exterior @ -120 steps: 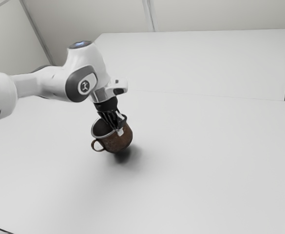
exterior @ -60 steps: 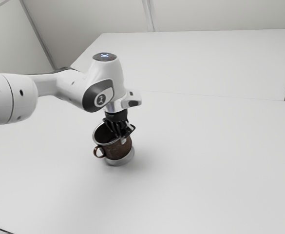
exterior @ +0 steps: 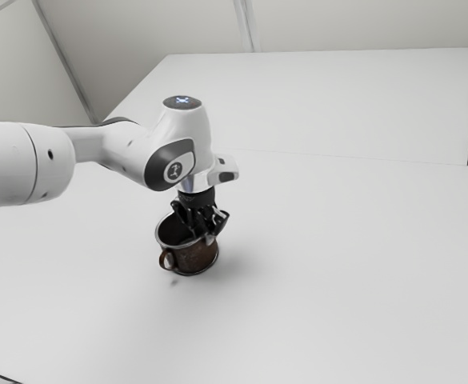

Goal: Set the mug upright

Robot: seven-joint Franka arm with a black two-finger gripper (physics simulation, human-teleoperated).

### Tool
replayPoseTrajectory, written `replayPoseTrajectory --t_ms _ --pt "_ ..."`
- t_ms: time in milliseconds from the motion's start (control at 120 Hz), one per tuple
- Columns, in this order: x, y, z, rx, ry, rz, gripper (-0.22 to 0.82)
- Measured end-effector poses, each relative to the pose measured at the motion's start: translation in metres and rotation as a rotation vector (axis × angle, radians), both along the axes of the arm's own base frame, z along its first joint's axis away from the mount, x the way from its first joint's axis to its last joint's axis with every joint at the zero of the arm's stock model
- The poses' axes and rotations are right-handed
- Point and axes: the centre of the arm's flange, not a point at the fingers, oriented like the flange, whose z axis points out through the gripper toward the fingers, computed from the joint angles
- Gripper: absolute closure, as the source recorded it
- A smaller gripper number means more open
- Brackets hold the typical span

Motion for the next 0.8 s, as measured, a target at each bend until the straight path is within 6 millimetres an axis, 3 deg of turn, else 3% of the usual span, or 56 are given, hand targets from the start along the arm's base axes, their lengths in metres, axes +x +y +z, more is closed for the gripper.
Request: replayPoseTrajectory --t_ms 67,225,317,417,558,692,800 --pt "0.004 -0.001 0.014 -0.01 -0.026 0.008 0.45" --pt "0.011 -0.004 0.072 -0.051 -0.124 0.016 0.27" --pt "0.034 -0.004 0.118 -0.064 -0.195 0.007 0.18" --pt "0.058 0.023 0.163 -0.069 -0.239 0.015 0.11" --pt "0.057 0.044 0.207 -0.074 -0.25 -0.017 0.06" --pt "0.058 0.046 0.233 -0.087 -0.229 -0.06 0.03" --pt "0.065 0.057 0.238 -0.112 -0.191 -0.068 0.02"
